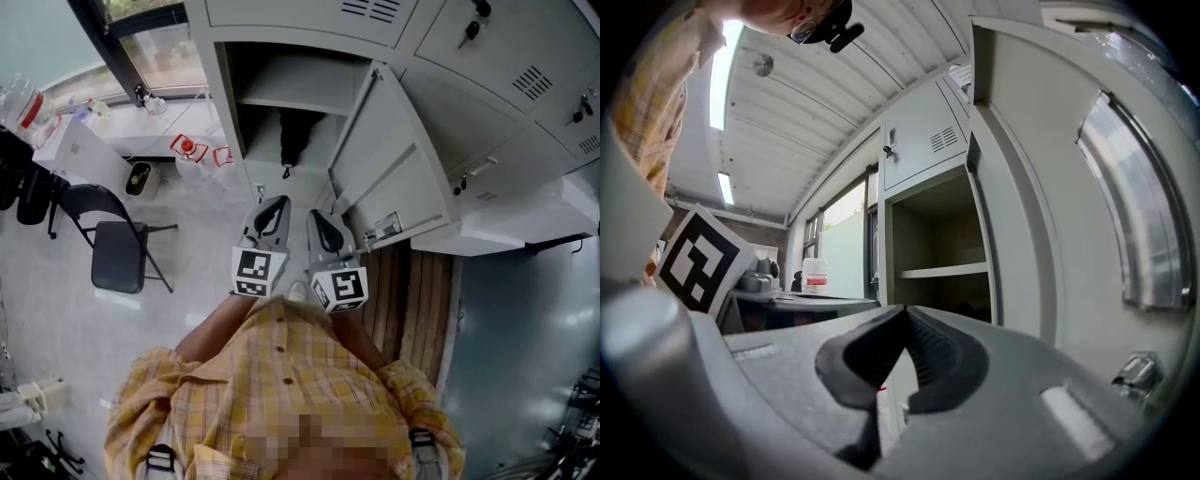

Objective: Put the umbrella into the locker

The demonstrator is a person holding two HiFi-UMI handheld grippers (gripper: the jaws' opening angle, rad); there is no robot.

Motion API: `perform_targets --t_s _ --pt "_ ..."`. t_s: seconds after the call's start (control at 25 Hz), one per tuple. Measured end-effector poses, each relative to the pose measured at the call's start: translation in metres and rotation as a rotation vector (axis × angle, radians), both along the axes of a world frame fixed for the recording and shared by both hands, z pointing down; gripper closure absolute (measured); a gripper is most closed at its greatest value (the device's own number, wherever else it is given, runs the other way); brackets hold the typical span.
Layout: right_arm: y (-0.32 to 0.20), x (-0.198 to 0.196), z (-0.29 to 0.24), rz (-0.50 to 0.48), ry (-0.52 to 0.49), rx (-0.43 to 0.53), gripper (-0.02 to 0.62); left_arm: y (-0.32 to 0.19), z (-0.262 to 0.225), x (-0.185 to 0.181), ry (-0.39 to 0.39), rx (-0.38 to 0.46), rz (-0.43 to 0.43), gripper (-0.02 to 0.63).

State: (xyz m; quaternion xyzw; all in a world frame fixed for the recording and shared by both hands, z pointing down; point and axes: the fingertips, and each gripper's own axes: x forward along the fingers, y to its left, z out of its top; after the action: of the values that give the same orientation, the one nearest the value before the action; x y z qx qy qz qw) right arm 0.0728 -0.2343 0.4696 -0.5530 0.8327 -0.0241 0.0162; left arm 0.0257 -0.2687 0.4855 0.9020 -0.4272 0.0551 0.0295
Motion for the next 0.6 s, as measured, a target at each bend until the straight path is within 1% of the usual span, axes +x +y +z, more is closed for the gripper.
perform_targets --t_s 0.2,0.6 --pt "0.005 -0.001 0.001 -0.002 0.001 -0.004 0.598 0.013 0.001 -0.001 0.004 -0.003 0.017 0.603" --pt "0.013 -0.008 0.006 -0.022 -0.002 -0.018 0.598 0.033 -0.002 -0.013 0.0 0.031 0.041 0.603"
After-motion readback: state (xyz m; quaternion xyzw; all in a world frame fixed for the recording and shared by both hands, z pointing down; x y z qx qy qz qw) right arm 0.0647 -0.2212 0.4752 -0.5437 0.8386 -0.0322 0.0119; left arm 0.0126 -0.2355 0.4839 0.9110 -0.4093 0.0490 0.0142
